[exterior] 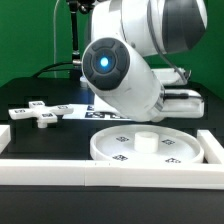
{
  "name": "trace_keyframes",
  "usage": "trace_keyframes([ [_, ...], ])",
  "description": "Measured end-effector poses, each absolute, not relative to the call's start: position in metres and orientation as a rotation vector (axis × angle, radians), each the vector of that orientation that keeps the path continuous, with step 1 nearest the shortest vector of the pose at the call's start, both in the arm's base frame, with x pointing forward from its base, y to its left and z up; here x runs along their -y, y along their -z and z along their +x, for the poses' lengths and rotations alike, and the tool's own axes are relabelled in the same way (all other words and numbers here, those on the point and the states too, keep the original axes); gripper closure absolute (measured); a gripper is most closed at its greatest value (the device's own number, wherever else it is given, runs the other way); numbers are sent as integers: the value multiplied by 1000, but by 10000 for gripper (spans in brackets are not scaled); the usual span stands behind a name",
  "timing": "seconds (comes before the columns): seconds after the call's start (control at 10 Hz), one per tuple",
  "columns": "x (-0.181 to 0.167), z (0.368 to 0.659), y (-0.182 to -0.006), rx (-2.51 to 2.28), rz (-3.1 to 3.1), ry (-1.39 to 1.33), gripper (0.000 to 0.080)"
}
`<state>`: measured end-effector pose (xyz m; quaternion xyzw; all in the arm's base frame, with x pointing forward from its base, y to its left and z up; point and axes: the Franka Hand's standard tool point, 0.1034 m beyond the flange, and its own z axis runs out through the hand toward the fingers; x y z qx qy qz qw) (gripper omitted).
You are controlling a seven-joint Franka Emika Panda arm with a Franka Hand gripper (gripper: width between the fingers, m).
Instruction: Assemble round table
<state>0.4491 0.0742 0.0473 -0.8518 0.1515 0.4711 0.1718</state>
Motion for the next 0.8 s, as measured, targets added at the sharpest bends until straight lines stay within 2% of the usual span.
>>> trace_keyframes([
  [0.1,-72,459,-69,-407,-2418,-1320,390],
  [0.2,-69,468,-82,-395,-2416,-1310,390],
  [0.3,-67,475,-85,-386,-2421,-1288,390],
  [0.6,-68,483,-80,-401,-2459,-1219,390],
  [0.7,-67,494,-78,-406,-2526,-1090,390],
  [0.8,-66,499,-85,-382,-2559,-1011,390],
])
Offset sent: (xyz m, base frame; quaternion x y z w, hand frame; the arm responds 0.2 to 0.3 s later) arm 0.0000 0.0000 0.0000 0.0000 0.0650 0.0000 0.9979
